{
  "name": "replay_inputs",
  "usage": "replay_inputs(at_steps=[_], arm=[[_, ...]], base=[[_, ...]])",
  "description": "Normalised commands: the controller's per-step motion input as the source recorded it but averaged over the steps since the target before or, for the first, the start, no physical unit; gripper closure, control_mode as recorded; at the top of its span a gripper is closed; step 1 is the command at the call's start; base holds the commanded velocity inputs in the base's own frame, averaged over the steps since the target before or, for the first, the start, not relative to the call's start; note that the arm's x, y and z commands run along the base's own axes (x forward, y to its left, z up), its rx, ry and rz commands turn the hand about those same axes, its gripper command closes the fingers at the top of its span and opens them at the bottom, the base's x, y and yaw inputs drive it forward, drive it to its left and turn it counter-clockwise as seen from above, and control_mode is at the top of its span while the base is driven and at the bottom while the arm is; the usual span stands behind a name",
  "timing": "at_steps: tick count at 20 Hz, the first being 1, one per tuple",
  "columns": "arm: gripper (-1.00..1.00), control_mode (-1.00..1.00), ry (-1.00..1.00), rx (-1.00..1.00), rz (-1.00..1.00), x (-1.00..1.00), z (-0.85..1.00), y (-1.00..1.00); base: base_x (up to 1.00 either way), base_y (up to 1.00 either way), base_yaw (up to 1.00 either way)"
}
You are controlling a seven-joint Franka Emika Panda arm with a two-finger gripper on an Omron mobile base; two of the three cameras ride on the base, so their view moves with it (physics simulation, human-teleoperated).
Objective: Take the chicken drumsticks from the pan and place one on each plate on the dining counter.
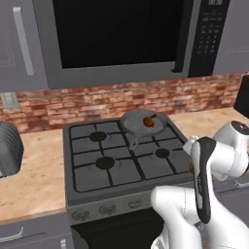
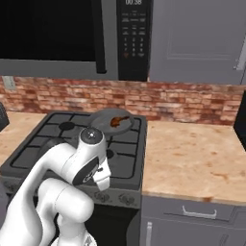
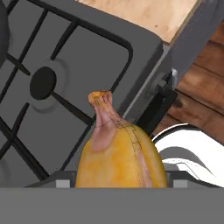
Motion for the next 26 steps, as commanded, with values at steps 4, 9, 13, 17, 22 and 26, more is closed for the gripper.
replay_inputs(at_steps=[4,9,13,17,22,26], arm=[[1.0,1.0,0.0,0.0,0.0,0.0,0.0,0.0],[1.0,1.0,0.0,0.0,0.0,0.0,0.0,0.0],[1.0,1.0,0.0,0.0,0.0,0.0,0.0,0.0],[1.0,1.0,0.0,0.0,0.0,0.0,0.0,0.0],[1.0,1.0,0.0,0.0,0.0,0.0,0.0,0.0],[1.0,1.0,0.0,0.0,0.0,0.0,0.0,0.0]], base=[[-0.27,-0.03,-0.47],[-0.16,0.0,-0.68],[-0.1,0.0,-0.84],[-0.06,-0.04,-0.9],[0.0,-0.11,-0.88],[0.0,-0.12,-0.83]])
